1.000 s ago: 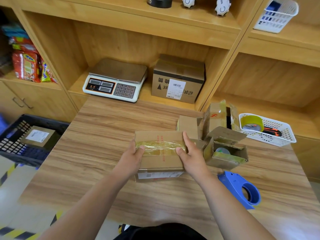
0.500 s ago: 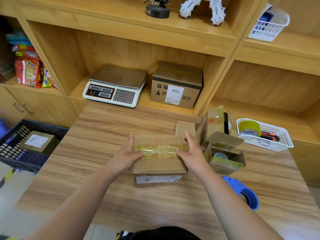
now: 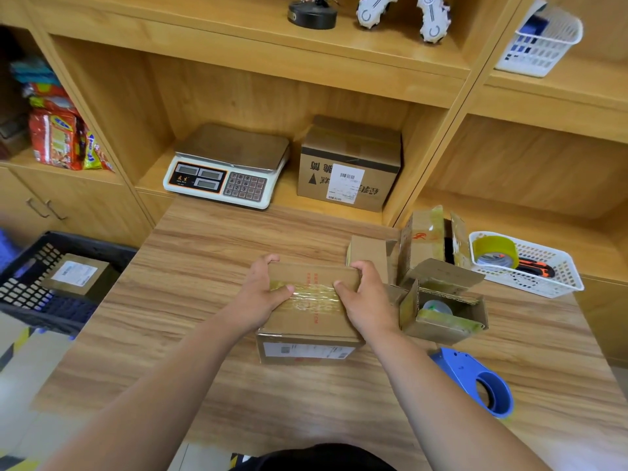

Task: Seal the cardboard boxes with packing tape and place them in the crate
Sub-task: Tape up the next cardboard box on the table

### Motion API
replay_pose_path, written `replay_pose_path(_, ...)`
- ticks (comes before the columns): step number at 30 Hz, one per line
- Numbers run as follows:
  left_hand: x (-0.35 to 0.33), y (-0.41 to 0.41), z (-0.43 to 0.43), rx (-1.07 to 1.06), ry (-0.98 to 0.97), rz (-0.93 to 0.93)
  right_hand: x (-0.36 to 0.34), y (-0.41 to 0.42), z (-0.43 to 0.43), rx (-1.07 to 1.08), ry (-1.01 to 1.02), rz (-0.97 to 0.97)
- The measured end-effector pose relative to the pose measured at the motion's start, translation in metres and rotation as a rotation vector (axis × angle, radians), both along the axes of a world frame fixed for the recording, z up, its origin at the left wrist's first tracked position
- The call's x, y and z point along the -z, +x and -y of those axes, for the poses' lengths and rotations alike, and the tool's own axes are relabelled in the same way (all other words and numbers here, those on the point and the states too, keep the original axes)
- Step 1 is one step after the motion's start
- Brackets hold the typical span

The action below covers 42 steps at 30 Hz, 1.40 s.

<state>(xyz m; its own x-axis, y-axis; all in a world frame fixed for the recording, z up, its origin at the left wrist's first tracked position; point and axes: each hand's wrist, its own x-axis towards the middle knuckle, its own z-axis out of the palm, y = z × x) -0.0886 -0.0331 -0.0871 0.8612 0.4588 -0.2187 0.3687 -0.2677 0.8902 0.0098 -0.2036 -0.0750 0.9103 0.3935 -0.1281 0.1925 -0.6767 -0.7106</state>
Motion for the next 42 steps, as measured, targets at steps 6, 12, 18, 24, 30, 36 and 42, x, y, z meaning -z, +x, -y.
replay_pose_path(6,0.007,0.007,-0.001,-0.063,0.026,0.001,-0.007,-0.006,-0.020,0.026,-0.256,0.195)
replay_pose_path(12,0.016,0.006,0.002,-0.076,0.155,0.056,-0.005,-0.018,-0.032,-0.060,-0.529,0.267)
replay_pose_path(18,0.016,0.009,0.004,-0.101,0.178,0.068,-0.002,-0.014,-0.030,-0.088,-0.437,0.245)
replay_pose_path(24,0.015,0.007,0.006,-0.122,0.142,0.070,-0.003,-0.010,-0.026,-0.088,-0.314,0.147)
replay_pose_path(30,0.011,0.003,0.008,-0.159,0.056,0.046,-0.005,0.000,0.005,-0.172,-0.038,-0.067)
replay_pose_path(36,0.007,-0.001,0.011,-0.179,0.072,0.019,-0.002,-0.006,0.021,-0.099,0.220,-0.231)
replay_pose_path(42,0.010,-0.013,-0.007,-0.210,0.104,0.039,0.009,-0.007,0.034,-0.071,0.256,-0.283)
